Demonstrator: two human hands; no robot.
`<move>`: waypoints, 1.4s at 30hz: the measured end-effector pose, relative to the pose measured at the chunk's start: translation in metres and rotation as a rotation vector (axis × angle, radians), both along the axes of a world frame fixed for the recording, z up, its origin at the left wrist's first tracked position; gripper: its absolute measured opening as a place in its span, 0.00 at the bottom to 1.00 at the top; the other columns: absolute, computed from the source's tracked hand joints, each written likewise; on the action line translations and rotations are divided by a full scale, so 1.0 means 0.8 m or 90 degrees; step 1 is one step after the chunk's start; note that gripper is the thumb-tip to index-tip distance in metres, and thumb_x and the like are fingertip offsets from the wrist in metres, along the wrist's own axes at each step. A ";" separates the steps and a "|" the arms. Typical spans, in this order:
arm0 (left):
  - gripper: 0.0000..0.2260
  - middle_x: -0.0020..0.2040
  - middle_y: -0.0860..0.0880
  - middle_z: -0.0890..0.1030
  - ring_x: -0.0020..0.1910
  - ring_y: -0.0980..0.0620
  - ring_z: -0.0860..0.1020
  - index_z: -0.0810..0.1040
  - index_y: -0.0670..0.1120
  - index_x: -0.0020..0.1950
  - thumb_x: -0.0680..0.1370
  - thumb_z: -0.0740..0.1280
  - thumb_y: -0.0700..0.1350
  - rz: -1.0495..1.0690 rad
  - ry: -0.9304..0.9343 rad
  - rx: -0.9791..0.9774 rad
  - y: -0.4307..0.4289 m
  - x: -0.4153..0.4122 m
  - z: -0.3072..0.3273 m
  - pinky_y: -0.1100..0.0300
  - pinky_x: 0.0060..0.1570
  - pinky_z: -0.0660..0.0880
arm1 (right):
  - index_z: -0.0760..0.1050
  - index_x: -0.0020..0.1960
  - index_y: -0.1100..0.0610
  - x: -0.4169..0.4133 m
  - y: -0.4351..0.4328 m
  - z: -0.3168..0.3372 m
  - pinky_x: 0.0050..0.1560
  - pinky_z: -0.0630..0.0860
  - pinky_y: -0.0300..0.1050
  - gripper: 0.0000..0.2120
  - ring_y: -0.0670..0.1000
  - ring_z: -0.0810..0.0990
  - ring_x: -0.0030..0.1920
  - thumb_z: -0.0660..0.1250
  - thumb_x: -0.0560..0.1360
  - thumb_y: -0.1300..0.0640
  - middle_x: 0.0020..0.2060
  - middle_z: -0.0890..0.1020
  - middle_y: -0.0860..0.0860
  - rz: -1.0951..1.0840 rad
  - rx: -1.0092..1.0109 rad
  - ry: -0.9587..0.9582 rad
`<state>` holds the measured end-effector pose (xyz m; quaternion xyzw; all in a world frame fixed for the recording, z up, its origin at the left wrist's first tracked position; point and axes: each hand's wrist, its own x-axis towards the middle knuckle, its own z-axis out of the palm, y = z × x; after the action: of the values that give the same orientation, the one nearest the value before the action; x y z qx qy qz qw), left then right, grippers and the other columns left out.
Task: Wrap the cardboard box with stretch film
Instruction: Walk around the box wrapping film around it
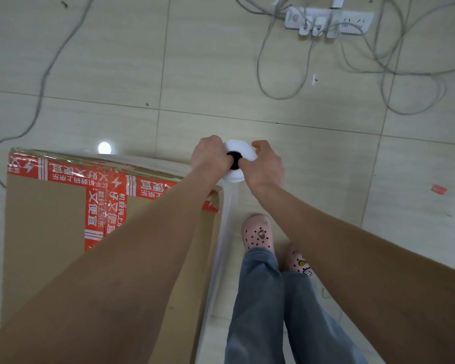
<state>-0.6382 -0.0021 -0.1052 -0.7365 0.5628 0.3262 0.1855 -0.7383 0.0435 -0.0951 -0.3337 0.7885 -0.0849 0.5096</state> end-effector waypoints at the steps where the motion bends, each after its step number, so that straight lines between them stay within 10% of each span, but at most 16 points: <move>1: 0.08 0.42 0.44 0.75 0.41 0.45 0.75 0.71 0.42 0.42 0.74 0.67 0.45 0.029 0.004 0.002 -0.001 0.006 0.000 0.58 0.38 0.71 | 0.64 0.71 0.51 0.003 -0.002 0.001 0.50 0.69 0.42 0.27 0.53 0.76 0.57 0.66 0.74 0.53 0.61 0.76 0.50 -0.020 0.015 -0.030; 8: 0.14 0.28 0.46 0.76 0.24 0.51 0.75 0.69 0.43 0.35 0.76 0.64 0.50 0.177 0.062 0.052 -0.019 0.034 -0.006 0.62 0.29 0.72 | 0.61 0.73 0.52 0.029 -0.040 -0.002 0.55 0.78 0.53 0.31 0.54 0.78 0.50 0.68 0.73 0.53 0.56 0.75 0.49 -0.052 0.083 -0.144; 17: 0.08 0.50 0.44 0.79 0.43 0.48 0.72 0.73 0.43 0.53 0.75 0.64 0.41 -0.044 0.051 -0.012 -0.036 0.045 -0.004 0.57 0.39 0.67 | 0.58 0.76 0.49 0.043 -0.070 -0.006 0.57 0.77 0.54 0.31 0.56 0.75 0.60 0.61 0.76 0.61 0.67 0.72 0.52 0.060 0.081 -0.102; 31: 0.05 0.41 0.48 0.76 0.41 0.46 0.74 0.75 0.45 0.44 0.72 0.60 0.39 -0.075 0.002 -0.051 -0.068 0.008 -0.008 0.58 0.36 0.67 | 0.68 0.71 0.50 0.012 -0.115 -0.015 0.45 0.67 0.41 0.24 0.54 0.76 0.60 0.61 0.75 0.60 0.62 0.77 0.51 0.235 0.055 -0.016; 37: 0.04 0.41 0.47 0.75 0.41 0.45 0.75 0.73 0.44 0.45 0.73 0.63 0.42 0.179 0.039 -0.056 -0.074 0.015 -0.006 0.58 0.37 0.68 | 0.76 0.52 0.51 0.013 -0.132 -0.007 0.39 0.69 0.44 0.12 0.54 0.77 0.47 0.60 0.72 0.62 0.46 0.80 0.49 0.305 -0.045 0.038; 42: 0.09 0.43 0.46 0.79 0.39 0.45 0.80 0.74 0.42 0.46 0.73 0.66 0.46 0.506 0.096 -0.076 -0.070 0.029 -0.006 0.57 0.35 0.73 | 0.71 0.65 0.50 0.025 -0.145 -0.011 0.54 0.74 0.48 0.19 0.54 0.77 0.57 0.64 0.75 0.54 0.58 0.77 0.51 0.280 -0.073 0.007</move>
<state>-0.6149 -0.0585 -0.1098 -0.8802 0.2646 0.3921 -0.0399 -0.7180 -0.0729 -0.1039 -0.5269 0.6933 -0.0147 0.4915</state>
